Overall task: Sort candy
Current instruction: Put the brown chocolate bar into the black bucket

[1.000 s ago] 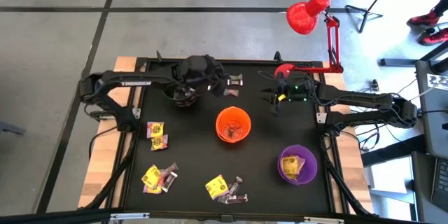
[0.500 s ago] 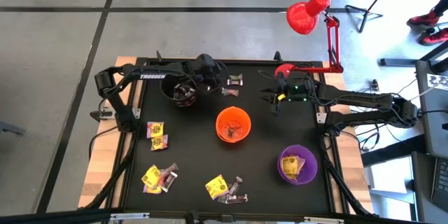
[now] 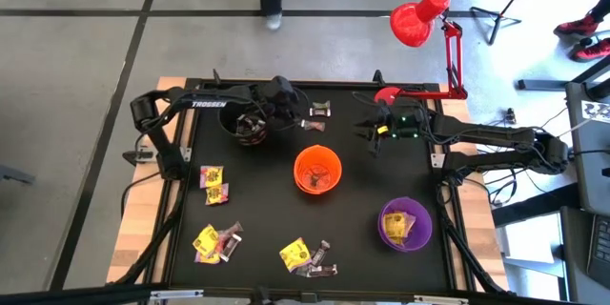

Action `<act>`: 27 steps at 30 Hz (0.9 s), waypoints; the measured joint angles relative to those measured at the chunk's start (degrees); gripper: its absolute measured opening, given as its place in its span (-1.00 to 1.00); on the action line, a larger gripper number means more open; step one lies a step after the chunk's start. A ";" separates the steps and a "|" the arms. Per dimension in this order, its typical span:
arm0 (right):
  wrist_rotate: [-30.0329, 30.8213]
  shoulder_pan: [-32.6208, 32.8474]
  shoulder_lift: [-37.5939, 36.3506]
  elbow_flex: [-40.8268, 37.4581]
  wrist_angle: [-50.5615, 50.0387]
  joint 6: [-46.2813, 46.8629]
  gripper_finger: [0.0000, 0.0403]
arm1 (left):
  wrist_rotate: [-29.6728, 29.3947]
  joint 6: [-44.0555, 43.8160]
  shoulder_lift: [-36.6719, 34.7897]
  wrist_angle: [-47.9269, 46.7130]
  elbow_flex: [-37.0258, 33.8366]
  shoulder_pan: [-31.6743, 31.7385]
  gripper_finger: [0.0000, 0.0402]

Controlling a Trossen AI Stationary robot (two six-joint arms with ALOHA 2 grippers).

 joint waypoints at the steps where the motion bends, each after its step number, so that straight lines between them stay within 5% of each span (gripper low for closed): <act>1: -0.05 0.00 0.00 0.00 -0.02 0.32 -0.37 | -0.10 0.10 0.69 -0.10 0.00 -0.06 -0.31; 10: -1.08 0.00 0.00 0.00 0.04 0.83 -0.37 | -1.25 2.57 9.42 1.82 0.02 -0.64 -0.01; 27: -1.08 0.00 0.02 0.00 0.02 0.19 -0.37 | -2.93 2.76 10.25 4.38 0.00 0.00 -0.01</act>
